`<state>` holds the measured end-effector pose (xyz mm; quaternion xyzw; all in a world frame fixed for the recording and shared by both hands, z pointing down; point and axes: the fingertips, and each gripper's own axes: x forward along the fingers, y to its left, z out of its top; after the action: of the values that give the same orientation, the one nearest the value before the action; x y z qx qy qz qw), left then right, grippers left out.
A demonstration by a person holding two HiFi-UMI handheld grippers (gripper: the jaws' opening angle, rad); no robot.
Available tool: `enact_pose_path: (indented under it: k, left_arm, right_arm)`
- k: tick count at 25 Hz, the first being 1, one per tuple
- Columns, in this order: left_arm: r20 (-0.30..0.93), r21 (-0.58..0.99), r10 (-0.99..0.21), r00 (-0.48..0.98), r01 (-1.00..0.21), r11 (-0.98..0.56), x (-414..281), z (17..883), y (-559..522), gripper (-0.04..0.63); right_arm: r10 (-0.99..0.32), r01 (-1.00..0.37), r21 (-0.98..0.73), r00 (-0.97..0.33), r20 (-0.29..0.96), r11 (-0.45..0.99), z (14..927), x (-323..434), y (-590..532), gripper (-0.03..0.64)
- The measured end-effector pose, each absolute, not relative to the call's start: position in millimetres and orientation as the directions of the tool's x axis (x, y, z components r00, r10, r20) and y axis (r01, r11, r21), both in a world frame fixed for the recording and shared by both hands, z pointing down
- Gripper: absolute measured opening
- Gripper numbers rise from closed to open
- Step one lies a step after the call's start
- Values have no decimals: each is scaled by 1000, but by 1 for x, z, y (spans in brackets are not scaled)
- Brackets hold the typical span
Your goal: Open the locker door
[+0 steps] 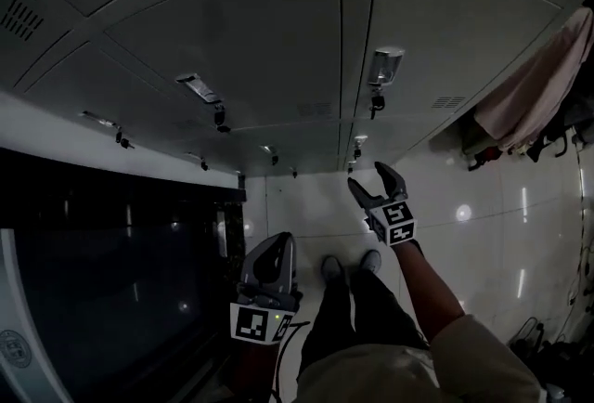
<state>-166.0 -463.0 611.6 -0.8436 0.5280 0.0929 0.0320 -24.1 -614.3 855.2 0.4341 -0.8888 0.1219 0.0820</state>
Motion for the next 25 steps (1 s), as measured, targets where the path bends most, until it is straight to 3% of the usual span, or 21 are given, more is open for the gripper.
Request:
enact_pose_path:
  k: [5, 12, 19, 25]
  left_arm:
    - [-28, -23, -883, 468, -884, -467, -192, 700, -454, 49]
    - [-67, 23, -894, 443, -895, -445, -202, 771, -455, 49]
    - [-104, 83, -911, 399, -909, -408, -209, 773, -452, 49]
    - [-99, 77, -907, 409, -906, -417, -208, 759, -450, 48]
  right_arm:
    - [-744, -802, -181, -596, 301, 569, 957, -45, -669, 336]
    - [-735, -811, -211, -585, 344, 546, 1037, -56, -725, 324]
    - [-763, -838, -243, -545, 346, 489, 1035, -59, -728, 267]
    - [-820, -896, -223, -441, 365, 383, 1048, -26, -677, 139]
